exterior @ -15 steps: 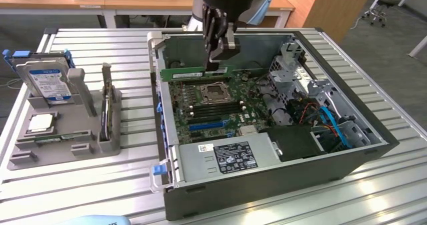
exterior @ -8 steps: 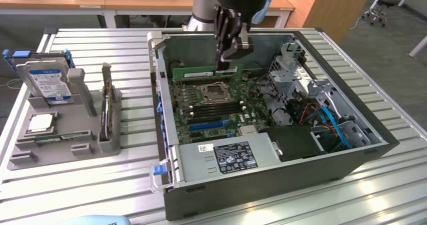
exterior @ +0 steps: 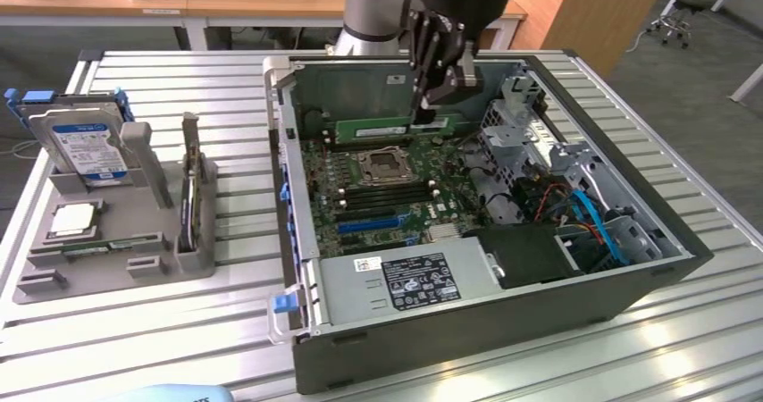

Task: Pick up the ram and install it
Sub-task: 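Pick up the ram and move it above insertion slot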

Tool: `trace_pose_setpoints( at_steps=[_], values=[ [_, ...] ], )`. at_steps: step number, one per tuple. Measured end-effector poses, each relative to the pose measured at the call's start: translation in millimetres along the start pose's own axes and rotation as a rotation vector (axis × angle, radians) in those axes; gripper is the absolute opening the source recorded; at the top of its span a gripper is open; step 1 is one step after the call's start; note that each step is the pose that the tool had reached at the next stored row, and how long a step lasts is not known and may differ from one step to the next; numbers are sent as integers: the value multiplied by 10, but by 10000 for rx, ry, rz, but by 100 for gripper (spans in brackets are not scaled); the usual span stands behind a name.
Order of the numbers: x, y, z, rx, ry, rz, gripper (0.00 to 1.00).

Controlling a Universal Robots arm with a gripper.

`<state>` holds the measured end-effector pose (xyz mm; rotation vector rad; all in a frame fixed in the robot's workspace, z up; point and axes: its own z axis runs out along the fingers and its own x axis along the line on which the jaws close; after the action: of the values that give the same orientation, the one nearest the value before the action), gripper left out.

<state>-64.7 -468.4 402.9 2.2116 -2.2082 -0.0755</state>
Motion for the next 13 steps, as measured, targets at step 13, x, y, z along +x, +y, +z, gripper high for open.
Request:
trace_pose_setpoints(
  at_steps=[13],
  values=[
    [0, -246, -11, 0, 1, 0, 11]
  ],
)
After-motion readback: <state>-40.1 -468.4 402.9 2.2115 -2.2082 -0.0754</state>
